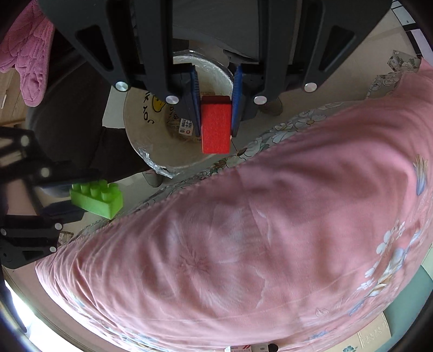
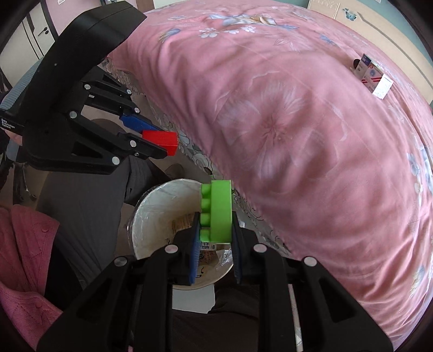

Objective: Collect trash

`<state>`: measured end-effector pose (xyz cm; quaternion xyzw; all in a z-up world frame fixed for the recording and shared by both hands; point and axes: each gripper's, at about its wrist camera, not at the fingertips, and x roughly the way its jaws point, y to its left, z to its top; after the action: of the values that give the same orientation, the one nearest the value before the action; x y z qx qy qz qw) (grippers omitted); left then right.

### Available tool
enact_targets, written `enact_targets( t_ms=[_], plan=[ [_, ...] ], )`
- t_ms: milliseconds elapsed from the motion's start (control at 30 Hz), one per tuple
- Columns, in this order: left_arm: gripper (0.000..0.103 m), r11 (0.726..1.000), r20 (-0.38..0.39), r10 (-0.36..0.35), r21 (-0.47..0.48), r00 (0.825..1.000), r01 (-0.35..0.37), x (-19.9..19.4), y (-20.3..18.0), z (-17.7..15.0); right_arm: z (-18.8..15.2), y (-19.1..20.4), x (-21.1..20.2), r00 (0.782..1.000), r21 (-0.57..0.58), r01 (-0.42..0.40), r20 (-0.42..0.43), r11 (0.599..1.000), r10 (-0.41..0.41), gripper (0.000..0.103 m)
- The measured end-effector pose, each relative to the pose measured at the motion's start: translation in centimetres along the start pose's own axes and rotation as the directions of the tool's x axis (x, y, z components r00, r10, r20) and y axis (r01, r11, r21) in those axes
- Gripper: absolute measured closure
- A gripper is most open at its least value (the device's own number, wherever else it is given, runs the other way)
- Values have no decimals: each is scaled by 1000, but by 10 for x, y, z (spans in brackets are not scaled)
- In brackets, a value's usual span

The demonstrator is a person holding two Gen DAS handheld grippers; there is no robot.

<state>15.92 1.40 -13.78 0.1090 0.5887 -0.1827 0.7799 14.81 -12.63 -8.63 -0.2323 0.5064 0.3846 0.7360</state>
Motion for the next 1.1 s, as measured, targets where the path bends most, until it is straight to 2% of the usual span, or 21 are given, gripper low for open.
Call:
enact_targets(
  t_ms=[300,600,833,1100],
  plan=[
    [81,995,-89,-59,-81,994,52,46,2,-11,-16,0,49,996,43,-54,-75,998,58,82],
    [81,989,-171,-111,-119,979,92,92,-5,-21,-29,9,103,979,72,-116,-163,991,126,81],
    [81,977,-217,-147,-183,965,108,128,-3,-27,-39,21,149,954,141,-166,-228,976,196,81],
    [81,943,-273,-212,-309,938,123,170,4,-37,-50,17,194,916,280,-184,-300,942,268,81]
  ],
)
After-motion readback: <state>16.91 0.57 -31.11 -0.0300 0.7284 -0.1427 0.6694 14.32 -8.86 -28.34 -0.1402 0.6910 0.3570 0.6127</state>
